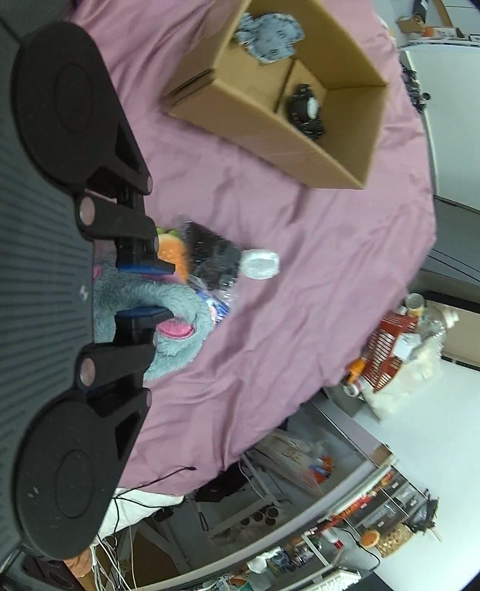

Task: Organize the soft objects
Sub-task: 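Carry the grey plush with both tools and lower it into the box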

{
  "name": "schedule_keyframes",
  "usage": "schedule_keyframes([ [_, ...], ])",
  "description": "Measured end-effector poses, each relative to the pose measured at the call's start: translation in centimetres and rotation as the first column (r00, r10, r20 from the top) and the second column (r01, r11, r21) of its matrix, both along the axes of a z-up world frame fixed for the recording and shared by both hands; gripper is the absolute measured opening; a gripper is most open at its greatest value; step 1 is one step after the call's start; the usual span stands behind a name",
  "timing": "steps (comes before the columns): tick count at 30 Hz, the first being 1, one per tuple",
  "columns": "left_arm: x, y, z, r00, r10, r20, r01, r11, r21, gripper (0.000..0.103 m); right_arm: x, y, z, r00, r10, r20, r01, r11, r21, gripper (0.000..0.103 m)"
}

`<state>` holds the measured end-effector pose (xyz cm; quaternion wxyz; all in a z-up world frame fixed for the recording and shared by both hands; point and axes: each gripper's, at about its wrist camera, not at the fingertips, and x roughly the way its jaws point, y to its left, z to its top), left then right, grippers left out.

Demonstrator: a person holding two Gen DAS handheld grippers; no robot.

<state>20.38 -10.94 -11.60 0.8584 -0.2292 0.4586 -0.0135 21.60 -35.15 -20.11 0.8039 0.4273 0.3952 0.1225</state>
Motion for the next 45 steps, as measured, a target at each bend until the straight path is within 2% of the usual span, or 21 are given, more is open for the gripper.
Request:
schedule_keyframes([
  [8, -0.9, 1.1, 2.6, 0.997, 0.017, 0.073, -0.019, 1.000, 0.021, 0.016, -0.1, 1.5, 2.1, 0.992, 0.040, 0.122, -0.039, 0.999, -0.014, 0.022],
  [16, -1.2, 3.0, 4.1, 0.994, 0.038, 0.107, -0.041, 0.999, 0.028, 0.016, 0.0, 3.4, 3.2, 0.980, 0.077, 0.181, -0.074, 0.997, -0.026, 0.022],
  [27, -1.6, 6.5, 4.5, 0.989, 0.083, 0.125, -0.087, 0.996, 0.024, 0.016, 0.4, 7.0, 3.8, 0.968, 0.131, 0.213, -0.123, 0.991, -0.050, 0.022],
  [40, -1.5, 11.3, 3.9, 0.982, 0.127, 0.136, -0.122, 0.992, -0.043, 0.015, 1.0, 10.9, 4.3, 0.952, 0.185, 0.244, -0.169, 0.982, -0.084, 0.022],
  [45, -1.1, 13.2, 4.0, 0.980, 0.135, 0.146, -0.128, 0.990, -0.057, 0.015, 1.6, 12.9, 4.3, 0.939, 0.197, 0.281, -0.178, 0.980, -0.091, 0.023],
])
